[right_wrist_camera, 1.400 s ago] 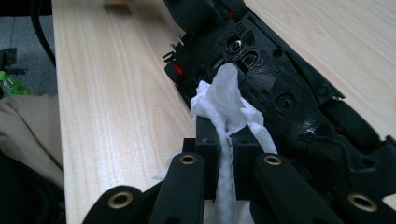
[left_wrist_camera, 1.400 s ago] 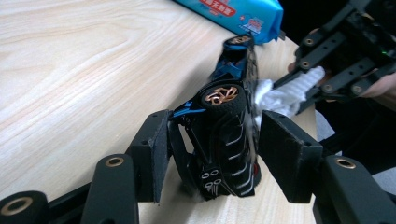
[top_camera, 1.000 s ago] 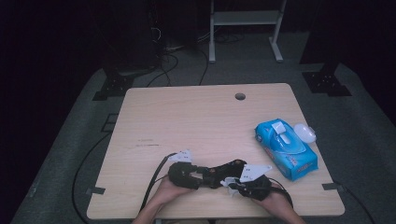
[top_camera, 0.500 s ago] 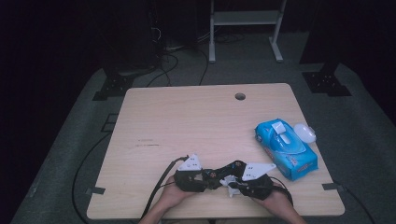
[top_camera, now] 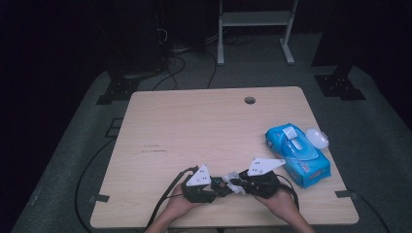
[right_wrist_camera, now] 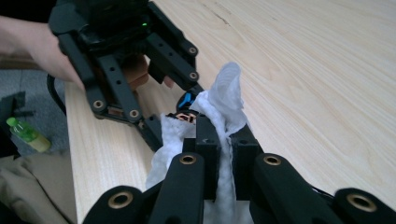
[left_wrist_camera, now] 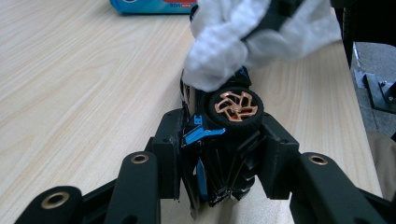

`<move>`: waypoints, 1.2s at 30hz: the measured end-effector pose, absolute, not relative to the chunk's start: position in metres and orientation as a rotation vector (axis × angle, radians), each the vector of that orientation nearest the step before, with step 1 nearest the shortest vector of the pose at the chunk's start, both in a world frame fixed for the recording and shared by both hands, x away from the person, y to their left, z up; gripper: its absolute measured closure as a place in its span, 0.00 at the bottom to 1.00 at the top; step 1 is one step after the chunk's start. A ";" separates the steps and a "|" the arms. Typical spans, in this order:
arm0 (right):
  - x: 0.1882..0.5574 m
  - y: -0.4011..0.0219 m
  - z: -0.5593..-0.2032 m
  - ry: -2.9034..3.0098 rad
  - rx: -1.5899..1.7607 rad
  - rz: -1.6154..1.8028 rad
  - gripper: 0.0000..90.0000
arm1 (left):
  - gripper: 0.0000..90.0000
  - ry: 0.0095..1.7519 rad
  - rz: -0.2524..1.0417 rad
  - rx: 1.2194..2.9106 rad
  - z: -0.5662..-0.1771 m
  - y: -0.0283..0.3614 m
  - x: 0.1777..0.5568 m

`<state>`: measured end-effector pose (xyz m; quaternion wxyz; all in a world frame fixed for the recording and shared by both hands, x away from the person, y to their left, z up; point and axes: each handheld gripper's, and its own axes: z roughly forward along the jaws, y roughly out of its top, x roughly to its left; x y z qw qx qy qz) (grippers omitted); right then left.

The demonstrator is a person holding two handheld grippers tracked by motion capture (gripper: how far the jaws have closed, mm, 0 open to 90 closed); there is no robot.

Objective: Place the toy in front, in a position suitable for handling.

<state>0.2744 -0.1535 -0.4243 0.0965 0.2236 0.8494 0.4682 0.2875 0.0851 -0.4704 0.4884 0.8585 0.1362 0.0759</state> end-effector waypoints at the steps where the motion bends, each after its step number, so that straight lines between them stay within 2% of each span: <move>1: 0.276 -0.155 -0.424 2.509 0.677 1.386 0.94 | 0.64 0.327 0.184 2.087 -0.470 0.086 0.288; 12: 0.285 -0.194 -0.423 2.412 0.860 1.331 0.94 | 0.64 0.333 0.171 2.077 -0.471 0.087 0.289; 19: 0.279 -0.164 -0.417 2.422 0.728 1.424 0.94 | 0.64 0.313 0.175 2.076 -0.472 0.087 0.289; 24: 0.281 -0.151 -0.419 2.461 0.669 1.327 0.94 | 0.64 0.301 0.175 2.091 -0.472 0.088 0.288; 36: 0.277 -0.213 -0.427 2.363 0.836 1.259 0.94 | 0.64 0.317 0.163 2.086 -0.473 0.089 0.289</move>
